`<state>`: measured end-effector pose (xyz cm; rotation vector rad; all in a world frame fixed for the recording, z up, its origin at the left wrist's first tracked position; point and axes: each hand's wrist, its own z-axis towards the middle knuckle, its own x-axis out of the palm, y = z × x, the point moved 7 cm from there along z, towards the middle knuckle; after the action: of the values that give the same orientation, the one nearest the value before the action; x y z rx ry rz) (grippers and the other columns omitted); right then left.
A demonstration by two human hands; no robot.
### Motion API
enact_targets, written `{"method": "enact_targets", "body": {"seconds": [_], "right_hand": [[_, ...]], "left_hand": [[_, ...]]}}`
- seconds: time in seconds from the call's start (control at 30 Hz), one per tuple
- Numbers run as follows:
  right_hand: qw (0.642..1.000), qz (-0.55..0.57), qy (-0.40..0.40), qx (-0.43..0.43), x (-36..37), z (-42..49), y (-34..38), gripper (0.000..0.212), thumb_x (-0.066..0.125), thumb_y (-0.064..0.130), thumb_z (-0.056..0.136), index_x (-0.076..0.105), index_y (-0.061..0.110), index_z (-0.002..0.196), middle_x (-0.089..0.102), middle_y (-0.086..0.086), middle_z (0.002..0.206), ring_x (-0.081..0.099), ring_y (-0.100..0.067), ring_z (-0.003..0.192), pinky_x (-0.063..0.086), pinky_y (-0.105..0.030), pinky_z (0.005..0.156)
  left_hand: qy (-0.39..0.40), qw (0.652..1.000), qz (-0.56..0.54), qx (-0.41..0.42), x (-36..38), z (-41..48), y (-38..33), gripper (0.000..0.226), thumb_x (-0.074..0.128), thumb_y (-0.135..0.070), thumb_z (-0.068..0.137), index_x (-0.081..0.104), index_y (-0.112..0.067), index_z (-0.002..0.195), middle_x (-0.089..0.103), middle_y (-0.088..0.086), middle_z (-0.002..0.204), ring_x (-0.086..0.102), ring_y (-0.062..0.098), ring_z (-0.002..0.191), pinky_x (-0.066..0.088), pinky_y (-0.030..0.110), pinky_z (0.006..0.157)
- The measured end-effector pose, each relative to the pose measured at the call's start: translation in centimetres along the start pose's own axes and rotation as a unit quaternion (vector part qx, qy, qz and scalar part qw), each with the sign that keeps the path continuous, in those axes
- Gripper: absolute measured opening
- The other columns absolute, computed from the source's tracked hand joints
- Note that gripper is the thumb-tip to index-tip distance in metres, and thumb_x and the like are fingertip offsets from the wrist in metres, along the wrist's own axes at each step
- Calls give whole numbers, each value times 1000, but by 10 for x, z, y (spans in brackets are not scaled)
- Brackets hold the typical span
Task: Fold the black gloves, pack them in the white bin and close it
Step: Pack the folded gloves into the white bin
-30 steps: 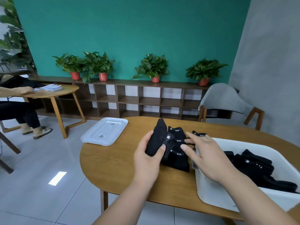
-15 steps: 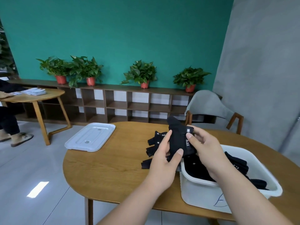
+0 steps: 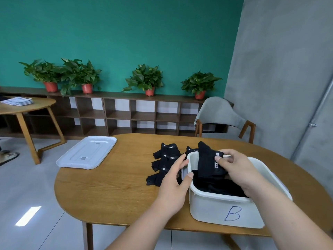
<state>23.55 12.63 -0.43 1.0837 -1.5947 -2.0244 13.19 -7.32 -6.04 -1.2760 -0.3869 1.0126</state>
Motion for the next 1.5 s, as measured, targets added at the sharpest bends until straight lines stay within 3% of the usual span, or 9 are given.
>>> {"method": "enact_targets", "body": {"seconds": [0.23, 0.4, 0.5, 0.67, 0.9, 1.07, 1.23, 1.37, 1.5], "right_hand": [[976, -199, 87, 13, 32, 4, -17, 11, 73, 33, 97, 67, 24, 99, 75, -3, 88, 71, -25, 90, 54, -38, 83], [898, -427, 37, -97, 25, 3, 8, 27, 75, 47, 92, 65, 39, 116, 61, 12, 105, 60, -11, 92, 49, -31, 79], [898, -401, 52, -177, 26, -1, 26, 28, 79, 46, 89, 71, 45, 116, 59, 13, 93, 57, -5, 81, 43, -24, 70], [885, -399, 218, -100, 52, 0, -2, 34, 81, 46, 88, 73, 39, 121, 71, 10, 81, 64, -5, 78, 41, -16, 66], [901, -354, 232, -99, 46, 10, -6, 33, 85, 49, 83, 76, 44, 115, 72, 9, 80, 65, -6, 77, 48, -18, 71], [936, -288, 154, -135, 28, 10, 15, 27, 82, 47, 86, 76, 49, 112, 66, 12, 76, 57, -2, 66, 47, -23, 70], [940, -268, 72, -197, 36, 2, 33, 35, 72, 53, 93, 67, 52, 127, 62, 24, 117, 59, 0, 108, 48, -26, 90], [933, -280, 115, -195, 68, -5, 25, 49, 58, 64, 97, 53, 53, 144, 40, 26, 158, 34, -3, 147, 32, -35, 121], [920, -316, 167, -162, 83, -4, 10, 55, 47, 66, 100, 46, 48, 152, 20, 27, 168, 15, -1, 155, 18, -32, 125]], "left_hand": [[-9, 1000, -16, 5, -1, 2, 7, 56, 63, -33, 106, 42, -48, 155, 54, -35, 145, 42, -15, 138, 37, 21, 116], [-12, 1000, -19, 5, -1, 2, 7, 54, 63, -31, 106, 45, -47, 154, 55, -34, 146, 43, -14, 138, 37, 23, 118], [-10, 1000, -16, 8, 0, 3, 7, 54, 63, -32, 106, 44, -48, 154, 54, -35, 146, 42, -15, 139, 37, 23, 118], [-15, 1000, -21, 9, 0, 4, 9, 55, 64, -28, 106, 46, -43, 155, 55, -32, 146, 44, -13, 138, 38, 21, 118], [-16, 1000, -18, 15, 0, 5, 9, 55, 65, -29, 105, 46, -41, 155, 57, -31, 145, 45, -13, 137, 37, 15, 115], [-30, 999, -16, 27, -4, 7, 11, 57, 68, -33, 103, 46, -38, 156, 57, -34, 142, 46, -10, 138, 36, 20, 115], [-91, 996, -4, 0, -19, 11, 38, 44, 61, -34, 107, 53, -40, 149, 60, -30, 139, 50, -9, 135, 44, 35, 118], [-100, 986, 131, 2, -38, 11, 67, 47, 61, -29, 106, 51, -35, 152, 57, -24, 146, 48, -4, 138, 43, 36, 118], [-98, 953, 285, 26, -53, 12, 85, 52, 60, -25, 104, 48, -32, 153, 52, -13, 155, 39, 9, 150, 35, 38, 123]]}}
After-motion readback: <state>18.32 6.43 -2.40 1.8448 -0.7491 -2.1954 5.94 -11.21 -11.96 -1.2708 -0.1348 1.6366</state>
